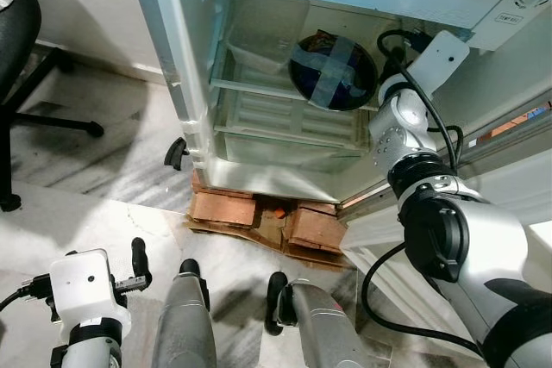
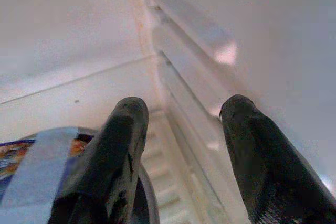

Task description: Restocking fridge

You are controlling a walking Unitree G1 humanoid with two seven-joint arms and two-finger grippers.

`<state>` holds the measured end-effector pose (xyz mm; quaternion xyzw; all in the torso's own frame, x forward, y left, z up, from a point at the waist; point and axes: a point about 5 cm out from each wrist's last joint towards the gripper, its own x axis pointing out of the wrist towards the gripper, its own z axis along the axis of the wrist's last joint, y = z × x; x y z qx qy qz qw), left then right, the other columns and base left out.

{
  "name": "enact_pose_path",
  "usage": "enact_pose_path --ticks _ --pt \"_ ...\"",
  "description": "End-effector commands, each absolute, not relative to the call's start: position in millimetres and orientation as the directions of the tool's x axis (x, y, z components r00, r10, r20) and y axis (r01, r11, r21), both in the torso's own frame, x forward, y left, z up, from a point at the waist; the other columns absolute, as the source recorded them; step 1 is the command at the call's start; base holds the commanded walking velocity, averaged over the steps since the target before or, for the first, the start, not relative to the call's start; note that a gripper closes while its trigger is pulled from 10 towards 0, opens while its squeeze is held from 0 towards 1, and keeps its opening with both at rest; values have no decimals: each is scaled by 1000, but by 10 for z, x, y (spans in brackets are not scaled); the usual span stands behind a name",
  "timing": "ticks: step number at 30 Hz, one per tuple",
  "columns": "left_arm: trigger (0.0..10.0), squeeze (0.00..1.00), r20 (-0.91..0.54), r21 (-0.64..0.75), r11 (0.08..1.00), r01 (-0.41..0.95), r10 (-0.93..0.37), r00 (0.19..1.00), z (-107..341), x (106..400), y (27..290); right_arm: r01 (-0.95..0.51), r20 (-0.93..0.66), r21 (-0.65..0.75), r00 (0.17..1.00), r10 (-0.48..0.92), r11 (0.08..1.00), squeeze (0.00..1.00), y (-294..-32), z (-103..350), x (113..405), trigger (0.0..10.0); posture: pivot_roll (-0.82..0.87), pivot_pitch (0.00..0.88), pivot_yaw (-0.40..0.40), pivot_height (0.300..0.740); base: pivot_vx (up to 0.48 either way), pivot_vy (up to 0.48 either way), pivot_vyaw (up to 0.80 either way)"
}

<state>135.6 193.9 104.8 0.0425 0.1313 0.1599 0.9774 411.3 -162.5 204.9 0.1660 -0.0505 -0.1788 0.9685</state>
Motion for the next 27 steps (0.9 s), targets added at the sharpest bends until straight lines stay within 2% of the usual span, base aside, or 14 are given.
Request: enact_pose_path --ticks 1,9,13,14,15,21,27 --pt "10000 0 -283 148 936 -319 349 893 979 1305 1977 319 61 318 933 -355 893 1000 -1632 2091 4122 10000 373 363 -137 740 0 0 0" --pt "10000 0 -238 130 946 -297 320 917 980 1535 1970 192 55 296 975 -217 936 1000 -1610 1913 4092 10000 331 306 -137 740 0 0 0" --pt "10000 0 -220 142 950 -278 304 927 952 1722 1959 110 49 209 991 -123 972 984 -1621 1724 4028 10000 294 255 -134 740 0 0 0" --pt "10000 0 -214 143 951 -275 301 929 952 1751 1956 86 58 180 994 -98 980 302 -1620 1696 4012 10000 290 249 -133 740 0 0 0" --pt "10000 0 -198 143 953 -269 294 935 946 1827 1958 24 91 102 995 -33 995 0 -1604 1661 3978 10000 271 225 -127 740 0 0 0" --pt "10000 0 -165 147 959 -242 265 950 937 2037 1922 -87 137 8 987 85 996 0 -1585 1574 3884 10000 234 154 -103 740 0 0 0" --pt "10000 0 -145 154 966 -207 229 962 929 2193 1900 -216 159 -38 962 220 976 0 -1450 1447 3730 10000 204 105 -77 740 0 0 0"
